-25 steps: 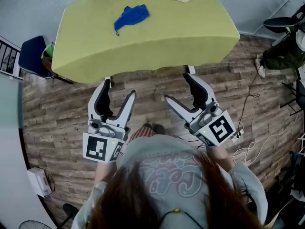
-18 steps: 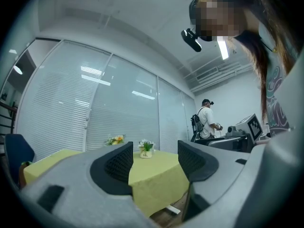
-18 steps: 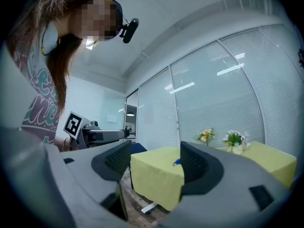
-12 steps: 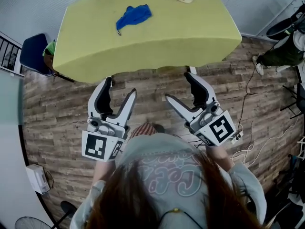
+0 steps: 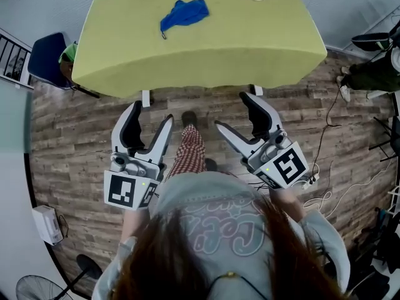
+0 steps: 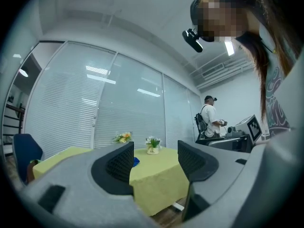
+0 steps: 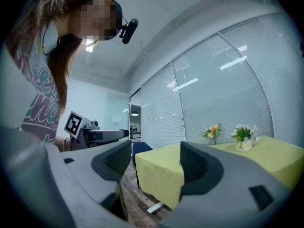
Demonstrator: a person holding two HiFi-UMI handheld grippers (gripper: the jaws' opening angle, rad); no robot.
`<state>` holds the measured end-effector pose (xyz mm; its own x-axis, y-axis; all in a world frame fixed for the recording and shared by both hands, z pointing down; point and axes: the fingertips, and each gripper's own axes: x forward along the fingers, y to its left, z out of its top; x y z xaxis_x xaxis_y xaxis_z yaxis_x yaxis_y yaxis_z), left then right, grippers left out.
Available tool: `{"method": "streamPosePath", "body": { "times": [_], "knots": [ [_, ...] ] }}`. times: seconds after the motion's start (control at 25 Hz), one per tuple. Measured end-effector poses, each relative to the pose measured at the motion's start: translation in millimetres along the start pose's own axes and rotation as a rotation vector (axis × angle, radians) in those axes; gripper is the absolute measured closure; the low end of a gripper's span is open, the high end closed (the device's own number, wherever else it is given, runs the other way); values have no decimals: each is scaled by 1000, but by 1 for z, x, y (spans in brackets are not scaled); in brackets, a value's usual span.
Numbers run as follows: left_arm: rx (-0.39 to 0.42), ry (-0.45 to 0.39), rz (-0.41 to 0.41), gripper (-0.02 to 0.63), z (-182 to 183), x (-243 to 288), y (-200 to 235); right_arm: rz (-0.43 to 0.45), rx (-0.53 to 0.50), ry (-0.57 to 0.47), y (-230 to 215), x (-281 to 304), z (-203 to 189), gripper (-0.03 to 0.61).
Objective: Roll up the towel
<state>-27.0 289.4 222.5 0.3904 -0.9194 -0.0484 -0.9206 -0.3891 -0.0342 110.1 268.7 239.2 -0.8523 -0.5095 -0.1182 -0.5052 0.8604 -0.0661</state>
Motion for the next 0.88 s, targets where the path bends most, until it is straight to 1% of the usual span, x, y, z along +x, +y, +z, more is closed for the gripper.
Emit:
{"method": "streamPosePath", "body": {
  "times": [0.12, 0.44, 0.64, 0.88],
  "knots": [
    [4, -6, -4, 328, -1, 8, 12, 9, 5, 3, -4, 13, -1, 270],
    [-4, -11, -13, 328, -11, 45, 47, -19, -52, 29, -40, 46, -6, 269],
    [-6, 0, -28, 328, -19, 75, 70, -21, -56, 47, -63, 75, -12, 270],
    [-17, -15, -45, 328, -26, 116, 103, -48, -79, 51, -100, 108, -17, 269]
  ]
}}
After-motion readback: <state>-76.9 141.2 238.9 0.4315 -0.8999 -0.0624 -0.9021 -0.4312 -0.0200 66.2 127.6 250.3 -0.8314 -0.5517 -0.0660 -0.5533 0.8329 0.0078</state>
